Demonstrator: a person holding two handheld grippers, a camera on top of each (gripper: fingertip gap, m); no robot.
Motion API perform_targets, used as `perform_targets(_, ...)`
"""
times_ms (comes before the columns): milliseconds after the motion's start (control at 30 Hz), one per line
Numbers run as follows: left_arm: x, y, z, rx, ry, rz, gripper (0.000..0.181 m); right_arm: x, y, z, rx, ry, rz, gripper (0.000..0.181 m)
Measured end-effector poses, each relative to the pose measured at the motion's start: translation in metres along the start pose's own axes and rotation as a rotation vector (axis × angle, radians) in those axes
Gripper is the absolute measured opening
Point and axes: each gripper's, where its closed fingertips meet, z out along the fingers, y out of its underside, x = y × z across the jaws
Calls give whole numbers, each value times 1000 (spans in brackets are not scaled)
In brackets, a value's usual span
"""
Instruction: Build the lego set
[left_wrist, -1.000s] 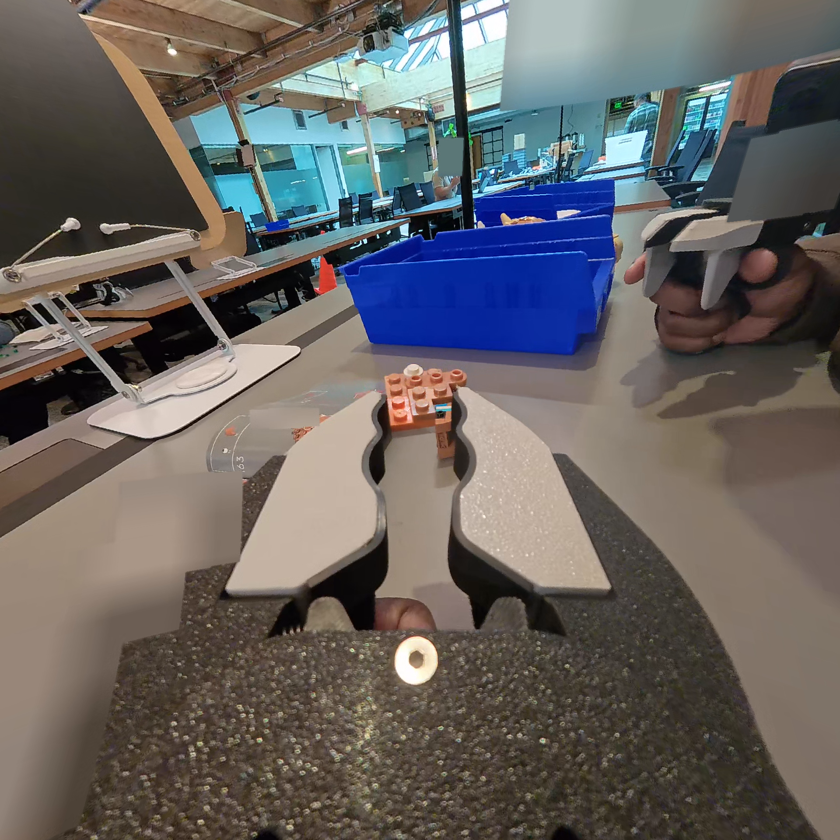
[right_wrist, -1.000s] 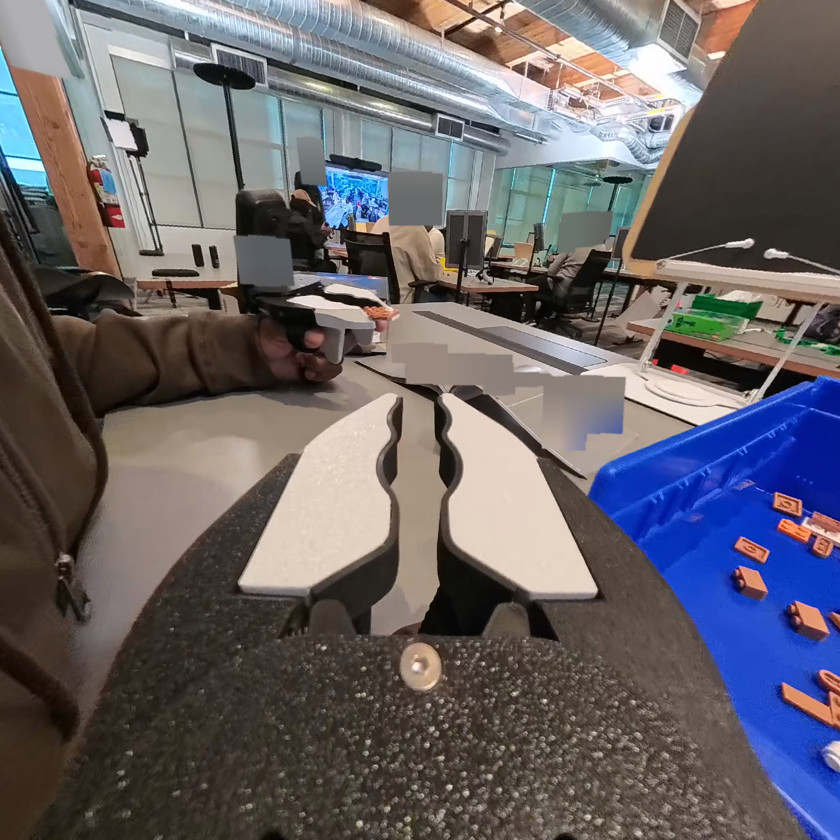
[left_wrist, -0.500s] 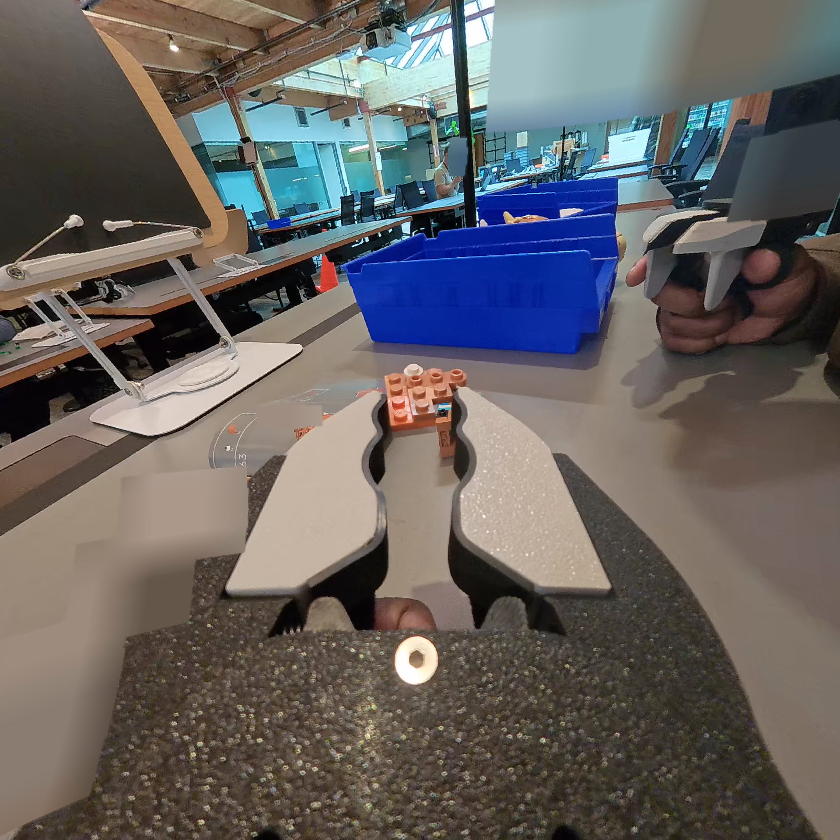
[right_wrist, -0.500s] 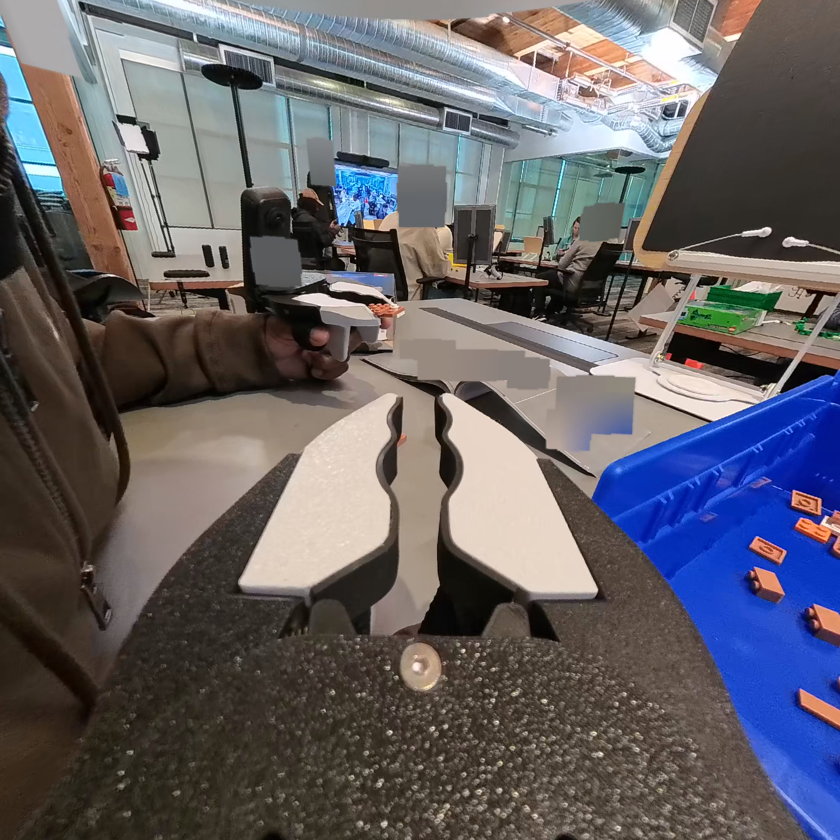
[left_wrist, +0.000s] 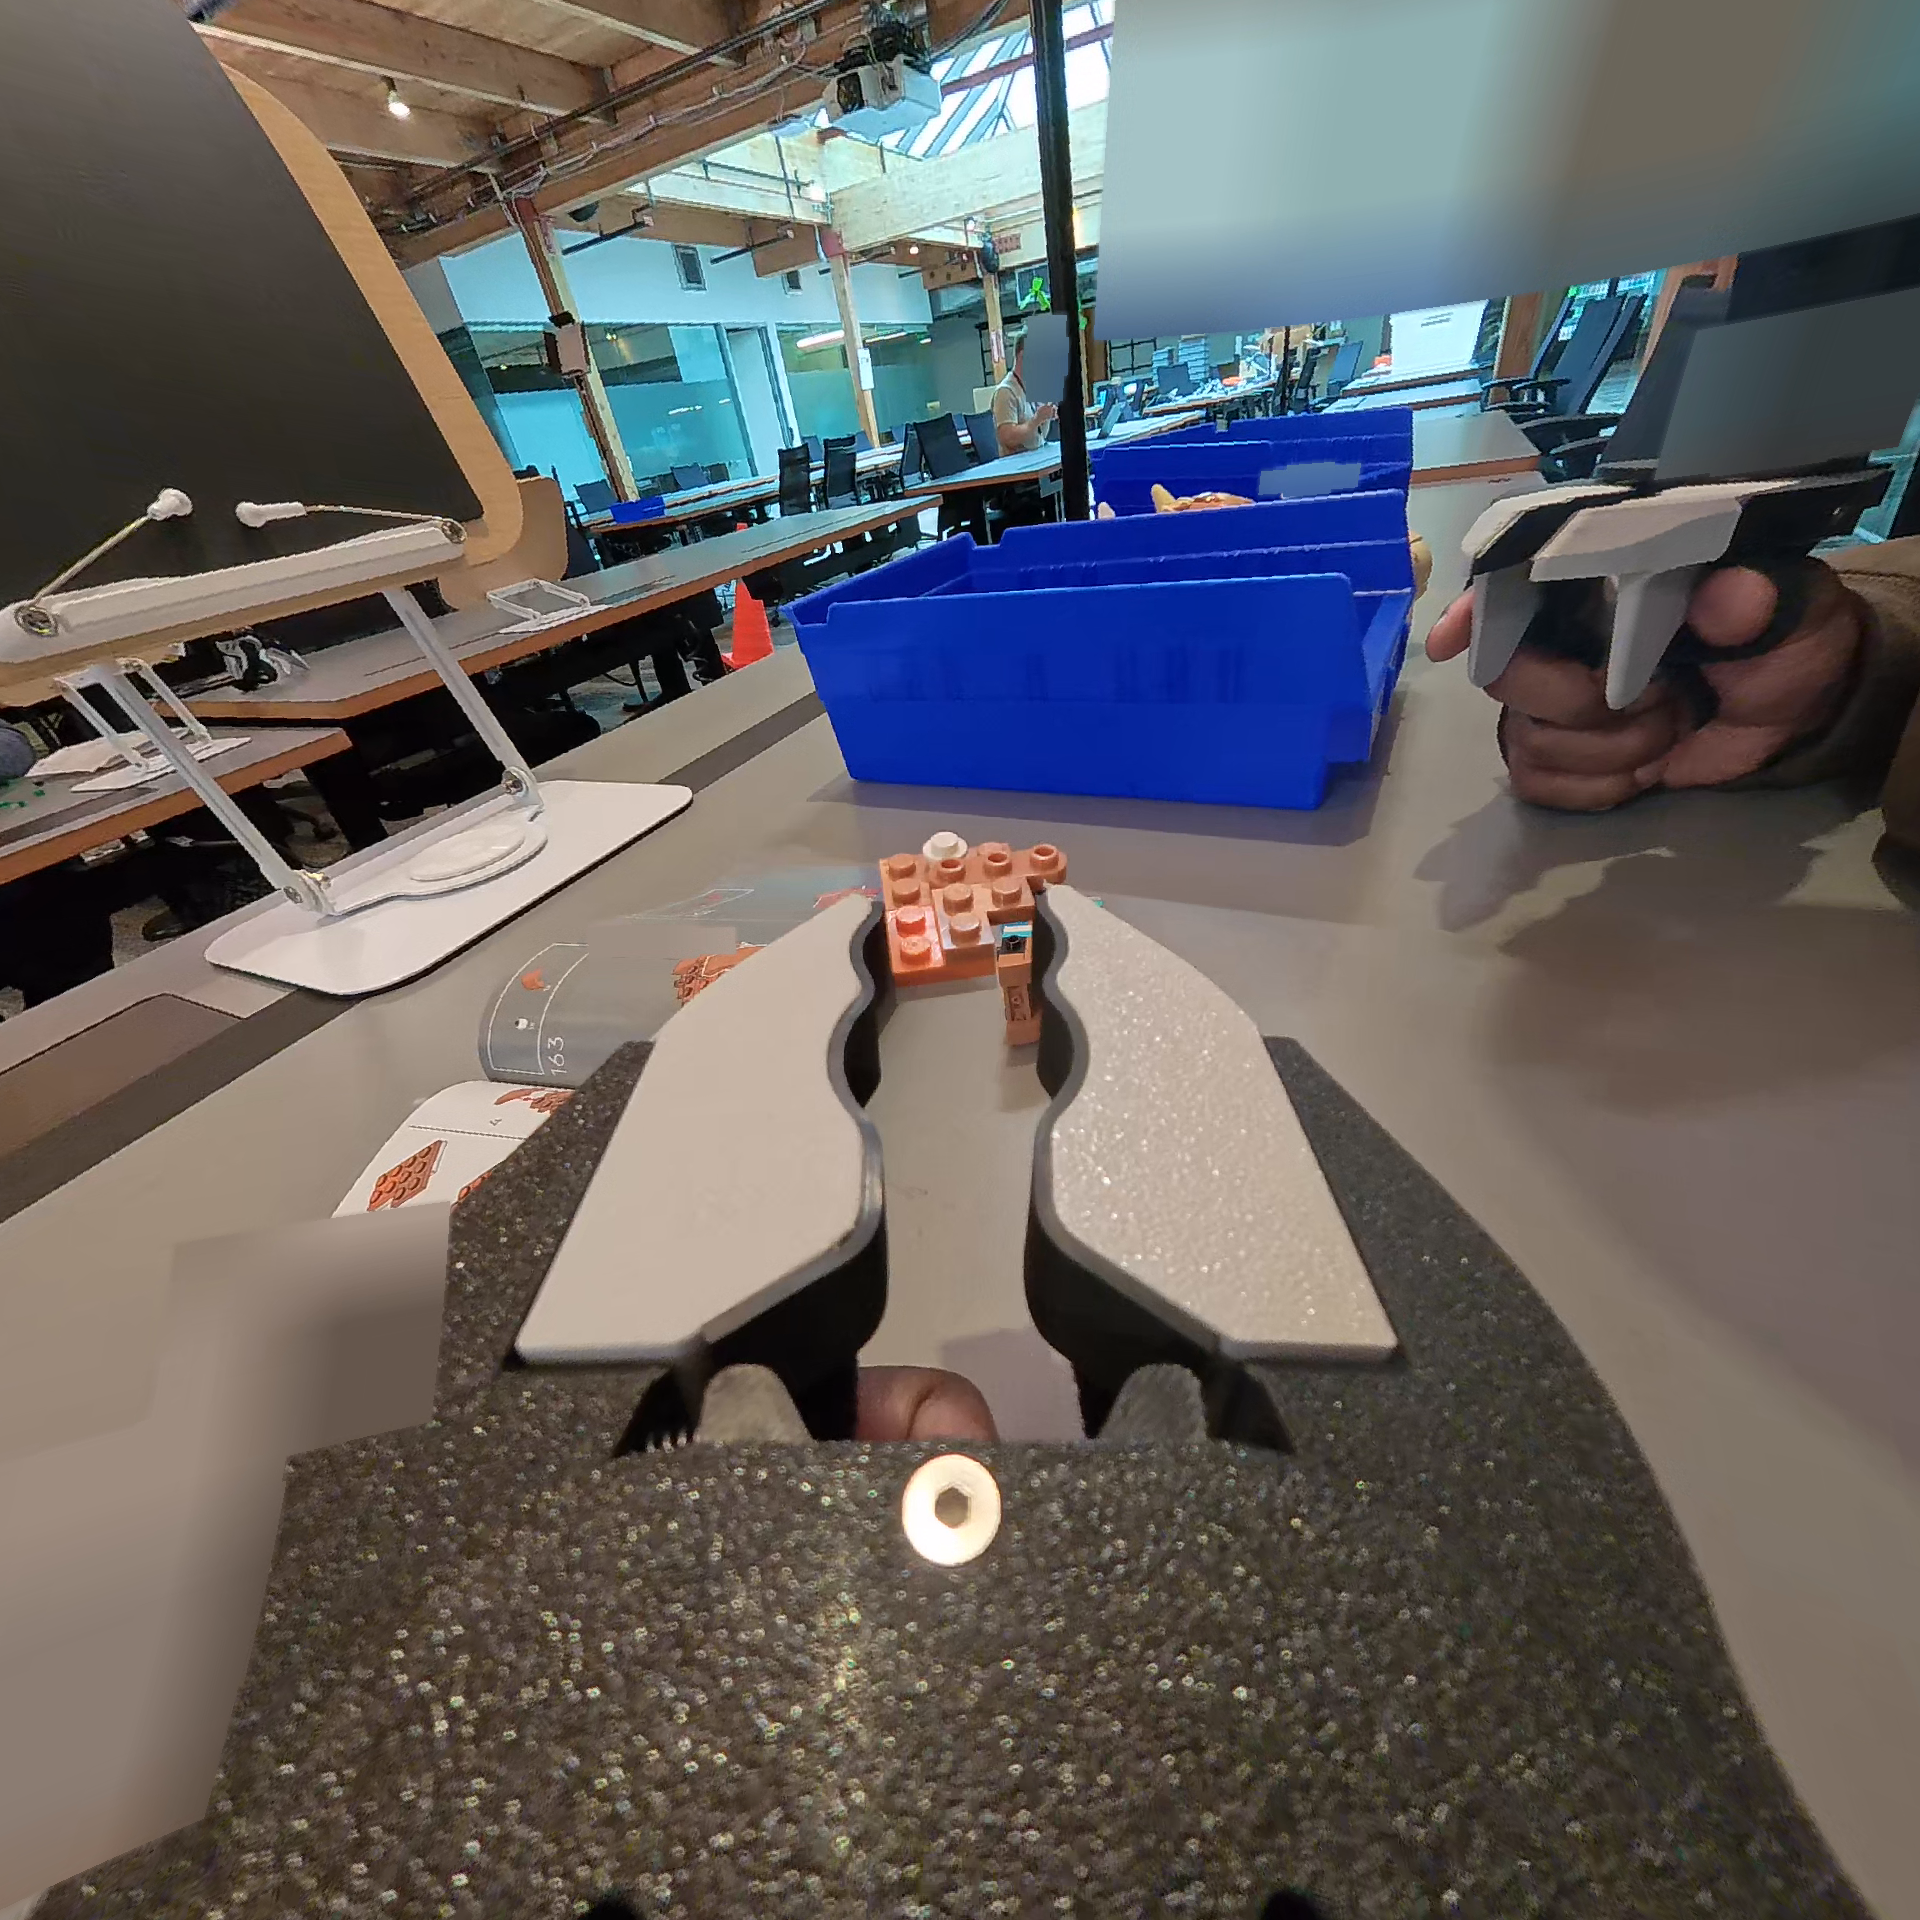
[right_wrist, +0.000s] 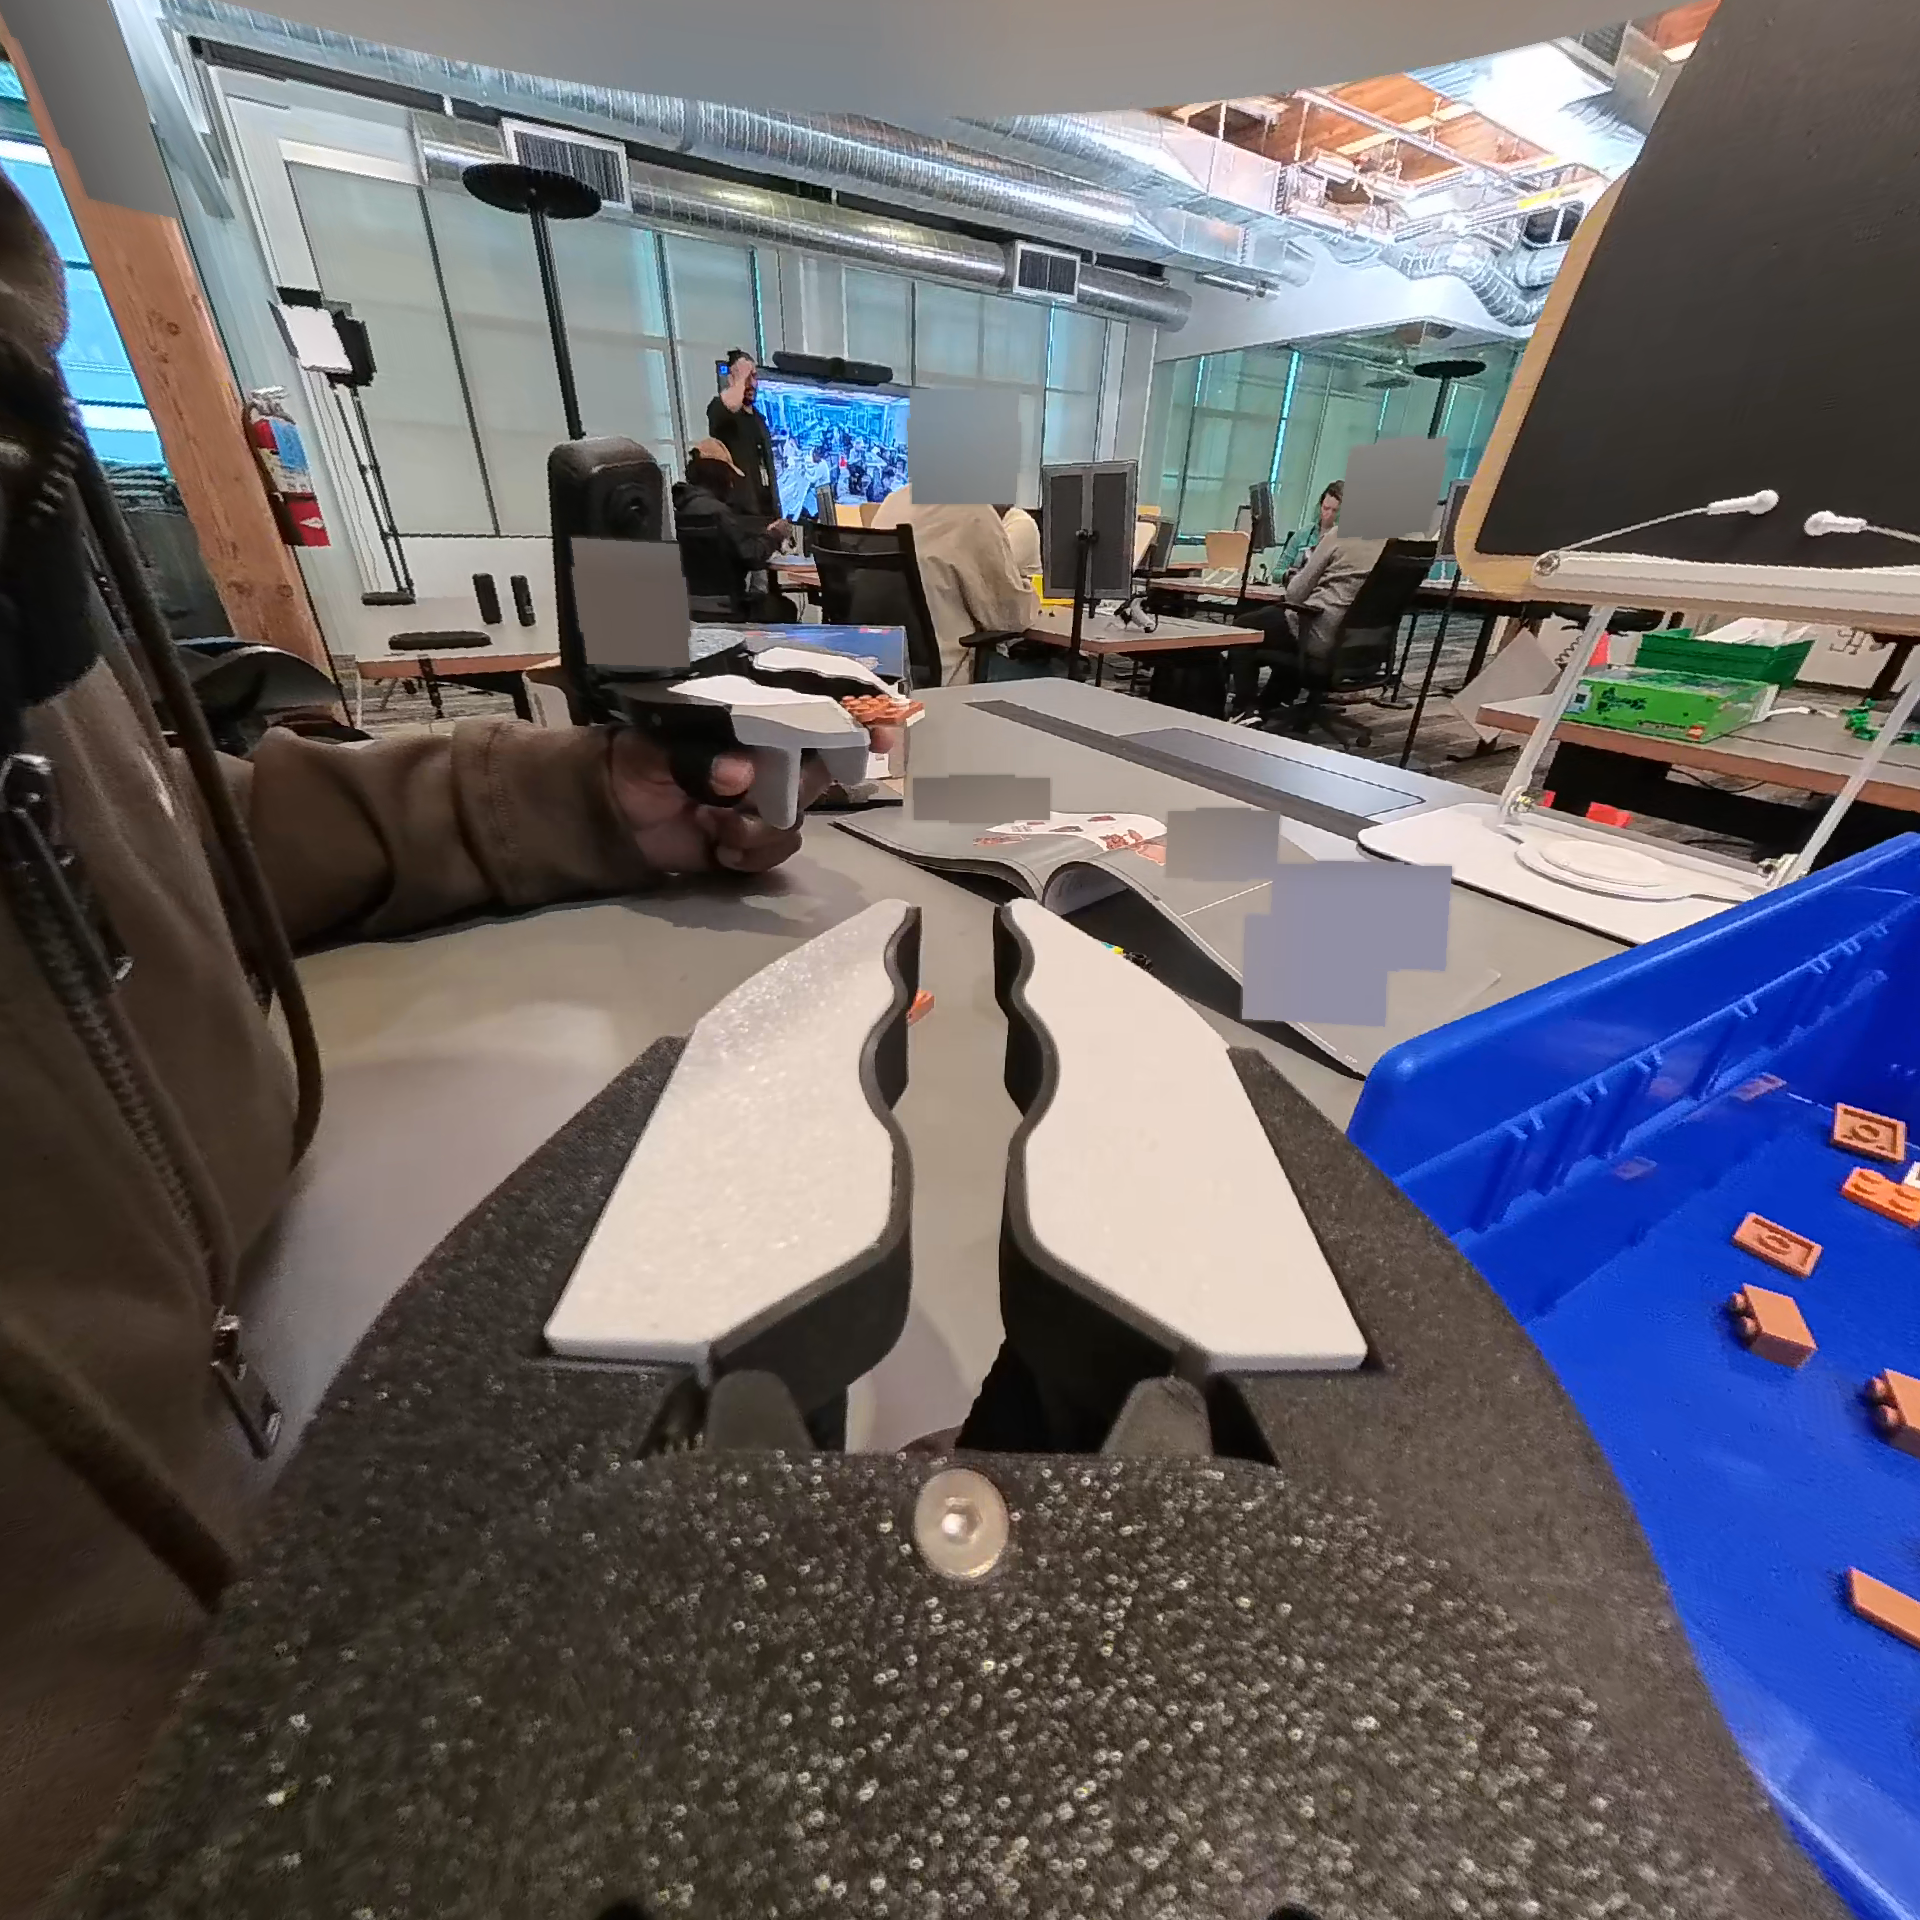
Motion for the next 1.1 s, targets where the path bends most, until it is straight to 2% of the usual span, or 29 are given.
perform_targets(200, 0, 0, 0, 0, -3, 4, 26, 7, -4, -3, -12, 4, 9, 13)
perform_targets(300, 0, 0, 0, -1, -5, 6, 26, 24, -25, -15, -67, 4, -112, 13)
perform_targets(400, 1, 0, 0, -3, -1, 6, 26, 65, -53, -30, -202, 16, -295, 14)
perform_targets(500, 3, -1, 1, -1, 3, 9, 26, 131, -56, -40, -445, 19, -469, 16)
perform_targets(633, 3, -3, 0, -1, -1, 17, 26, 217, -14, -41, -811, -69, -543, 14)
perform_targets(733, 1, -3, -1, 0, -10, 19, 26, 263, 33, -42, -1098, -185, -617, 12)
perform_targets(800, 0, -3, -2, 0, -15, 18, 26, 287, 57, -41, -1238, -262, -715, 12)
perform_targets(867, 0, -3, -2, 0, -16, 18, 26, 301, 75, -38, -1318, -348, -795, 12)
perform_targets(933, 0, -2, -2, -5, -14, 18, 26, 307, 88, -33, -1354, -399, -788, 12)
perform_targets(1100, 0, -1, -1, -5, -7, 8, 26, 315, 100, -24, -1390, -417, -723, 13)
